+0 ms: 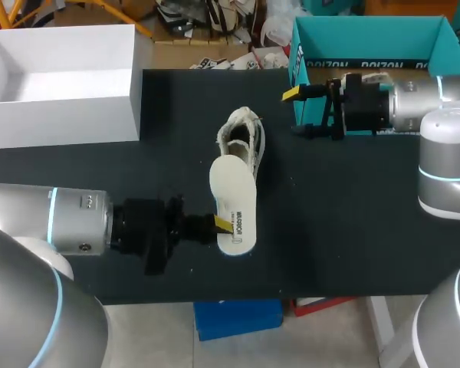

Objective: Take the shoe out of the shoebox, open the shoe tongue, remove and reinsert the insole, then place the shoe into the shoebox

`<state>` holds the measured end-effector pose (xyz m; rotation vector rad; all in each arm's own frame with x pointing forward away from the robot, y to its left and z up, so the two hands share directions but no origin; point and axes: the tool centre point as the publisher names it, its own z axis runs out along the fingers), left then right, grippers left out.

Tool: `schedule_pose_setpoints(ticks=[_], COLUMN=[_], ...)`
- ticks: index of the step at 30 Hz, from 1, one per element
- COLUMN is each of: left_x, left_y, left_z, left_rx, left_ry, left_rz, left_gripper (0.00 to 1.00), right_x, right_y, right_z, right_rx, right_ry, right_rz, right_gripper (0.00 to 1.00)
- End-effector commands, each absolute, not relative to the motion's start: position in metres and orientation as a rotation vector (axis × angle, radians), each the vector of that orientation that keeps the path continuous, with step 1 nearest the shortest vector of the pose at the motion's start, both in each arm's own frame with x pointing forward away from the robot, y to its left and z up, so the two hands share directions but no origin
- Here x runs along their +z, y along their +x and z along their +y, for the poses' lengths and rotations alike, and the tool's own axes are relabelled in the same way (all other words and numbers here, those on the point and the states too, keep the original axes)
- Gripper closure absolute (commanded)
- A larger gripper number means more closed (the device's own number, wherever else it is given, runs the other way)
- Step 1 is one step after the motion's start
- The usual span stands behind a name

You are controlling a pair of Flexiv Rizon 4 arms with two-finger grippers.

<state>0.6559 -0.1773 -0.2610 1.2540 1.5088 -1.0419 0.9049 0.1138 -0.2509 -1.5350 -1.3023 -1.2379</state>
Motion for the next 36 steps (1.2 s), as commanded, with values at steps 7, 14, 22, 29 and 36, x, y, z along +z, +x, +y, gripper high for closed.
schedule_pose_setpoints(ticks=[7,14,22,29,36], left_x=[-0.263,-0.261,-0.271,-0.277,-0.283], left_y=[0.655,0.645,0.688,0.734,0.779], left_z=[-0.178,-0.186,-0.168,-0.165,-0.168], left_rx=[-1.043,-0.943,-0.830,-0.817,-0.810], left_ry=[1.239,1.291,1.356,1.388,1.430], left_rz=[1.494,1.348,1.264,1.227,1.181], left_gripper=[1.00,1.00,1.00,1.00,1.00], right_x=[-0.252,-0.252,-0.252,-0.252,-0.252], right_y=[0.905,0.905,0.905,0.905,0.905], right_z=[0.115,0.115,0.115,0.115,0.115], right_rx=[-1.240,-1.240,-1.240,-1.240,-1.240], right_ry=[-1.537,-1.537,-1.537,-1.537,-1.537], right_rz=[-1.301,-1.301,-1.301,-1.301,-1.301], right_gripper=[0.00,0.00,0.00,0.00,0.00])
